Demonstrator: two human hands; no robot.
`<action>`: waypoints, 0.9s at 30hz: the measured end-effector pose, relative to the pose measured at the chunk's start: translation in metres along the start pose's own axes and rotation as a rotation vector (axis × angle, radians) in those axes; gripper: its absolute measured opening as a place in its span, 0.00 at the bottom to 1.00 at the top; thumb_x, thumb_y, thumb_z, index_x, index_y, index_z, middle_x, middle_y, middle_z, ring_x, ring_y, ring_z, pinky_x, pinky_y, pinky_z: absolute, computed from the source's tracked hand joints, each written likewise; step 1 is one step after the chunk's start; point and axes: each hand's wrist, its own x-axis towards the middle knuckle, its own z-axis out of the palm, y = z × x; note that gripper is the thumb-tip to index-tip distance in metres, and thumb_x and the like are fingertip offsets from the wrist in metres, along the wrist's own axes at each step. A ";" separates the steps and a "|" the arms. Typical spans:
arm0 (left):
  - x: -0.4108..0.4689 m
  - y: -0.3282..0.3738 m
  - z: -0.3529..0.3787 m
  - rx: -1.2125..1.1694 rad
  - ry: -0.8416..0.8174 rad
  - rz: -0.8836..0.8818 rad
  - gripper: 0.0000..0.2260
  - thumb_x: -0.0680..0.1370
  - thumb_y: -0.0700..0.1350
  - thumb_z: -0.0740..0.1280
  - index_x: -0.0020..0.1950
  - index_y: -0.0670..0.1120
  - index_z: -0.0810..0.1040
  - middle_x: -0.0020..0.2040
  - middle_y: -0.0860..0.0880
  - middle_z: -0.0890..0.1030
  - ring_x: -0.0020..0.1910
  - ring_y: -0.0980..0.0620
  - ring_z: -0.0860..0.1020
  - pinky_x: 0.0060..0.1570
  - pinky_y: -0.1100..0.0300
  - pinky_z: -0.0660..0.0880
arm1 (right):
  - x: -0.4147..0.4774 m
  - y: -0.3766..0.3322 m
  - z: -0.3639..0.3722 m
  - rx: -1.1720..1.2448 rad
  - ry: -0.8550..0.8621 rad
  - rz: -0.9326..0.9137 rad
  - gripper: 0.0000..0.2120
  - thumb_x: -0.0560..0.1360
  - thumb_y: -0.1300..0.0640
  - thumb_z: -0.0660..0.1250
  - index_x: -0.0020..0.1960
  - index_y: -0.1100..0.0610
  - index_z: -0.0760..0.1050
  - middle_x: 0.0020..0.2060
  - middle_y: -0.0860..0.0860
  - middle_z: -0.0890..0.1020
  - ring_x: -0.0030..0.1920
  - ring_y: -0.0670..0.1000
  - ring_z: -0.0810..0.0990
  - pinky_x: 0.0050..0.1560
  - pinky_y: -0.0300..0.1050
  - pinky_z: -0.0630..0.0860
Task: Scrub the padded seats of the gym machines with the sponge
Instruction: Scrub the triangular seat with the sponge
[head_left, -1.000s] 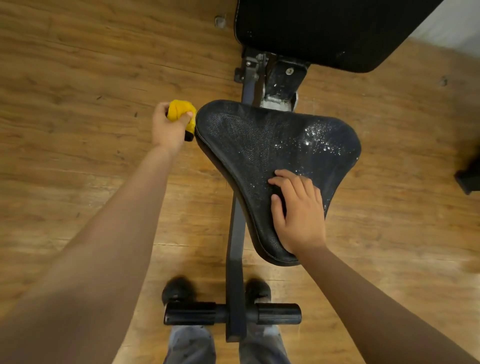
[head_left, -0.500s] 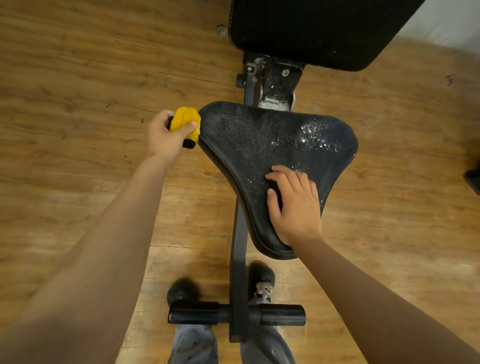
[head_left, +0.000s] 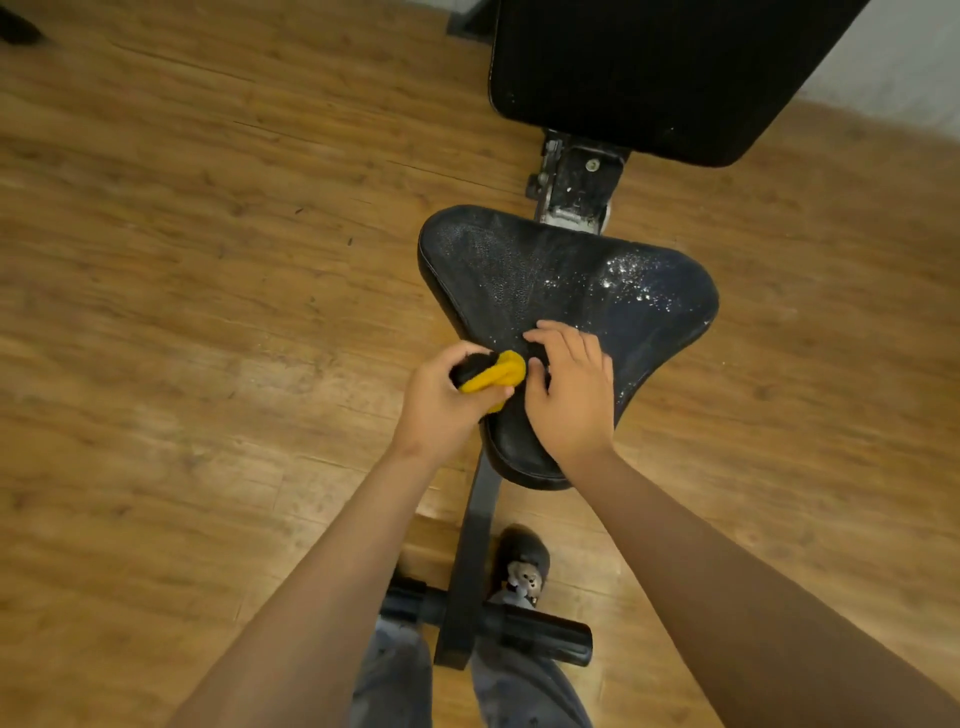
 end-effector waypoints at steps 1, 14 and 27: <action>-0.006 0.001 0.002 0.028 -0.018 0.014 0.12 0.69 0.39 0.77 0.49 0.49 0.80 0.45 0.49 0.81 0.45 0.52 0.80 0.42 0.56 0.77 | -0.001 0.002 -0.004 0.081 -0.012 0.007 0.15 0.76 0.62 0.62 0.62 0.53 0.75 0.62 0.47 0.76 0.64 0.49 0.69 0.65 0.47 0.65; -0.067 -0.005 0.019 -0.022 0.188 0.054 0.26 0.71 0.38 0.75 0.66 0.46 0.70 0.61 0.51 0.76 0.62 0.54 0.76 0.64 0.51 0.73 | 0.020 -0.022 -0.062 0.034 -0.722 -0.553 0.27 0.72 0.57 0.72 0.69 0.48 0.69 0.64 0.47 0.74 0.64 0.49 0.69 0.65 0.47 0.66; -0.095 -0.031 0.090 -0.002 0.219 -0.135 0.48 0.70 0.58 0.74 0.80 0.52 0.47 0.79 0.52 0.56 0.77 0.54 0.55 0.73 0.48 0.62 | -0.007 -0.023 -0.055 -0.165 -0.360 -0.315 0.18 0.76 0.54 0.67 0.64 0.55 0.69 0.55 0.52 0.78 0.56 0.53 0.73 0.47 0.40 0.61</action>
